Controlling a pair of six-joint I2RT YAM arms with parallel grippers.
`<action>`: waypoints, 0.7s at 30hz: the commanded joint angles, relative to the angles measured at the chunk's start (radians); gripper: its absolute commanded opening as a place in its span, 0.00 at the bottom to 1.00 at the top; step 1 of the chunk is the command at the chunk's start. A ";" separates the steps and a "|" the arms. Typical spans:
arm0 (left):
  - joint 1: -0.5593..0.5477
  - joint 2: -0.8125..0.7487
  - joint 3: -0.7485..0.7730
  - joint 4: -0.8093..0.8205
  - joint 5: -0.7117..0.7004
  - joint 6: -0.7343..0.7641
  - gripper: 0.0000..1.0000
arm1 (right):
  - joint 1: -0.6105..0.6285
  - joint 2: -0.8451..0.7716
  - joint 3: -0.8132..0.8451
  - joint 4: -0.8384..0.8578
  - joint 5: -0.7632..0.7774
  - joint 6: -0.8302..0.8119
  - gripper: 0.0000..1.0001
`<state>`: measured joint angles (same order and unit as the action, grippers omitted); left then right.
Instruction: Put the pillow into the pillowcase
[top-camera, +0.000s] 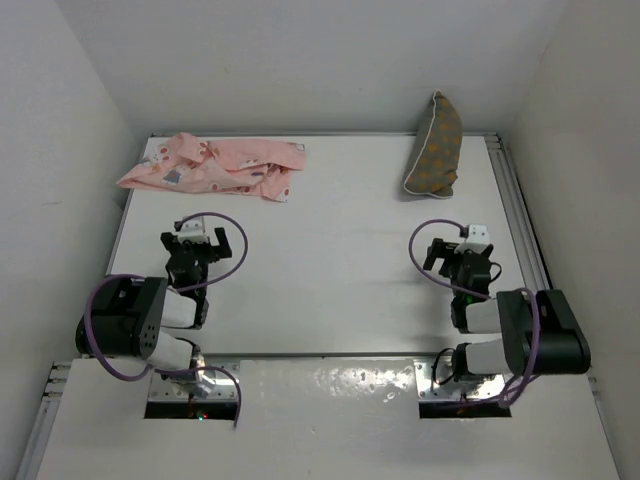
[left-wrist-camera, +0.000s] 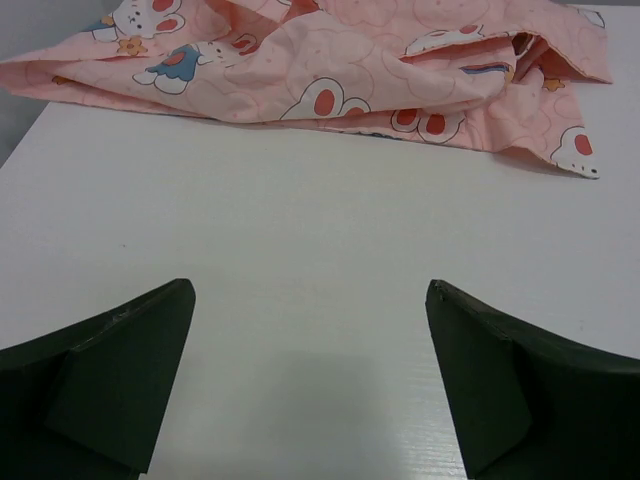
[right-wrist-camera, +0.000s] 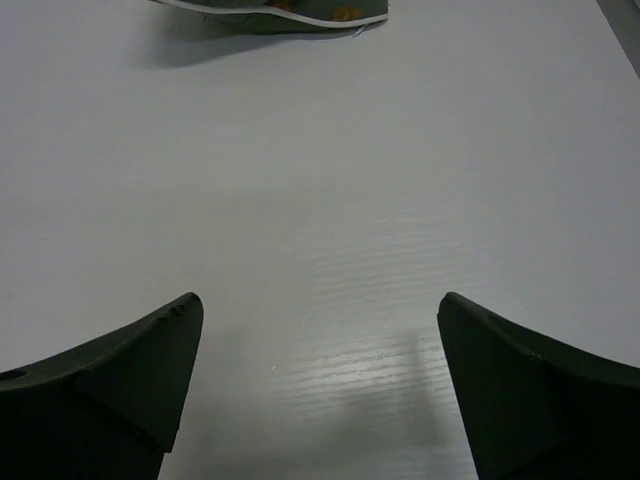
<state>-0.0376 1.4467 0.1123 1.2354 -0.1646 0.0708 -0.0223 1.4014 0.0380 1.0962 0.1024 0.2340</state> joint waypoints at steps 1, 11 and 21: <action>0.005 -0.005 0.017 0.053 0.010 -0.006 1.00 | 0.056 -0.114 0.028 -0.156 0.031 -0.042 0.99; 0.024 -0.219 0.269 -0.605 0.502 0.284 1.00 | 0.283 -0.093 0.940 -0.923 0.521 -0.154 0.99; -0.035 0.219 1.297 -1.635 -0.020 0.506 0.98 | 0.058 0.643 2.002 -1.750 0.116 0.298 0.99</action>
<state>-0.0994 1.5215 1.2114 0.0338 -0.0212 0.6247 0.0269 1.8946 1.9629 -0.3412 0.1432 0.3527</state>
